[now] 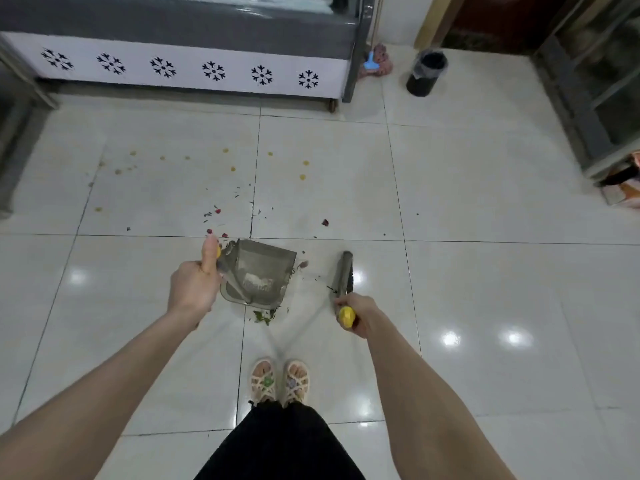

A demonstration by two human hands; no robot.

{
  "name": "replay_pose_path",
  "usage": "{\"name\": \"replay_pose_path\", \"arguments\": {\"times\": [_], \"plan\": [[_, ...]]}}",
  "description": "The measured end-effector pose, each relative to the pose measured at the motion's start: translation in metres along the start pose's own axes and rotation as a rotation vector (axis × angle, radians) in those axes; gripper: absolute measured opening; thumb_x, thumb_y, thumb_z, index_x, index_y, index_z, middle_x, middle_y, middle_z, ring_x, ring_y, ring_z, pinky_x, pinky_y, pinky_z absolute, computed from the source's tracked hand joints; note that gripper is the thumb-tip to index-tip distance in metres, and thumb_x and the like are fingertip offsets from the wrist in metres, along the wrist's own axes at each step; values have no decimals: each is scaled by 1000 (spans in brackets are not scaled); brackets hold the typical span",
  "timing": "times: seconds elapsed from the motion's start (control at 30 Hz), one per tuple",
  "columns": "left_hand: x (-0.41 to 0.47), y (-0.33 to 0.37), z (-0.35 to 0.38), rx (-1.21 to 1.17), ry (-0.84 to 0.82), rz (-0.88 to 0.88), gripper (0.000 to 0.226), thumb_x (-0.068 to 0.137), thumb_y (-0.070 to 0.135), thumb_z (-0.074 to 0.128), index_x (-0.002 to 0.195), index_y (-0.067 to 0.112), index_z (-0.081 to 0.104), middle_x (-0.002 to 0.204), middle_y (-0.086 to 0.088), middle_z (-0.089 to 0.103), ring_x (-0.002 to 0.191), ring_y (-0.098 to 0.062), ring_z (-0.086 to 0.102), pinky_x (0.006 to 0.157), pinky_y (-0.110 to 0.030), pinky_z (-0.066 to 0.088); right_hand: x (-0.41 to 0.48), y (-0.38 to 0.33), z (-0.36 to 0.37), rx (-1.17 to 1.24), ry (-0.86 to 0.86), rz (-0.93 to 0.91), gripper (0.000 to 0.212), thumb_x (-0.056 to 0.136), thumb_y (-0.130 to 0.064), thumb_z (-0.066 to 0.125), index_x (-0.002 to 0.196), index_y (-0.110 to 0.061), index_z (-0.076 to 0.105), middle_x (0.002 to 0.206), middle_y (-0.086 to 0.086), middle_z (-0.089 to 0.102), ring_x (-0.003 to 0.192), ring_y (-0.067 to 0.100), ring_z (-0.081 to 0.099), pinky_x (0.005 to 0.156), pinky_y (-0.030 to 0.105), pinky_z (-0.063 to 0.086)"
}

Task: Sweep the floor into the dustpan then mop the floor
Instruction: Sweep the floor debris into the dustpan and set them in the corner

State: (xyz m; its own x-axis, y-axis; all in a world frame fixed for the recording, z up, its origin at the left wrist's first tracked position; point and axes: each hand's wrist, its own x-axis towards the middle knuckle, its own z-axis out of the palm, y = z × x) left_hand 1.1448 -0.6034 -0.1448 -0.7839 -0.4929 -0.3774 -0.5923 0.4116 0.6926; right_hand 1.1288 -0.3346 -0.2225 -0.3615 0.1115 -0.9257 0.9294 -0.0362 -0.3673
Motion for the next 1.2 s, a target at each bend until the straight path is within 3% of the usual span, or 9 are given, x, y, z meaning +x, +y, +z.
{"name": "replay_pose_path", "arguments": {"times": [0.17,0.23,0.33,0.47,0.6,0.8,0.93,1.07,1.2], "plan": [[14,-14,-20,-30,58,-48,87,70,88,20,49,8,48,47,-8,51,41,-26,49,49,-30,43,-5,-14,45,-42,-84,3,20,83,-4,66,101,-2,56,87,14,57,57,19,51,42,23,43],[19,-18,-26,-39,54,-58,87,71,88,21,52,8,48,48,-8,50,42,-26,49,49,-30,43,-8,-17,57,-7,-120,16,9,84,-2,65,86,-2,56,68,10,55,53,17,49,38,20,40],[27,-20,-34,-36,56,-62,86,75,85,21,56,6,49,52,-11,51,44,-27,50,51,-30,44,-13,-21,67,23,-175,22,13,84,1,62,76,-3,52,45,3,45,48,16,44,34,17,35],[38,-16,-39,-45,51,-52,86,77,83,21,58,5,51,56,-12,54,46,-27,51,55,-33,46,-19,-32,68,-25,-160,11,16,84,-2,64,95,-1,52,69,10,50,51,17,49,35,17,38],[50,-3,-40,-59,35,-37,86,78,83,21,57,5,52,57,-13,54,55,-28,51,64,-40,50,-27,-47,62,-26,-133,-6,17,84,0,63,98,0,53,71,10,50,51,17,49,36,17,40],[64,28,-27,-66,-4,12,82,82,79,20,54,7,47,55,-11,50,58,-28,50,62,-37,45,-32,-73,25,2,-16,-57,17,84,0,63,98,2,53,74,12,51,53,18,48,36,18,41],[72,57,-5,-39,-44,46,80,86,76,19,50,7,42,53,-12,48,58,-29,49,65,-39,47,-25,-96,-10,25,74,-75,13,83,3,63,93,4,53,71,13,51,51,20,48,36,19,42],[81,88,29,-4,-71,55,79,86,76,17,53,7,40,52,-11,44,52,-25,45,56,-34,38,-5,-128,-50,26,142,-91,9,83,6,59,77,2,54,68,12,49,49,22,46,35,17,42],[93,117,62,14,-63,35,79,86,76,16,52,8,40,52,-9,45,51,-24,44,56,-33,36,23,-163,-94,4,213,-80,11,80,7,60,72,3,55,67,11,51,49,23,47,39,22,43]]}}
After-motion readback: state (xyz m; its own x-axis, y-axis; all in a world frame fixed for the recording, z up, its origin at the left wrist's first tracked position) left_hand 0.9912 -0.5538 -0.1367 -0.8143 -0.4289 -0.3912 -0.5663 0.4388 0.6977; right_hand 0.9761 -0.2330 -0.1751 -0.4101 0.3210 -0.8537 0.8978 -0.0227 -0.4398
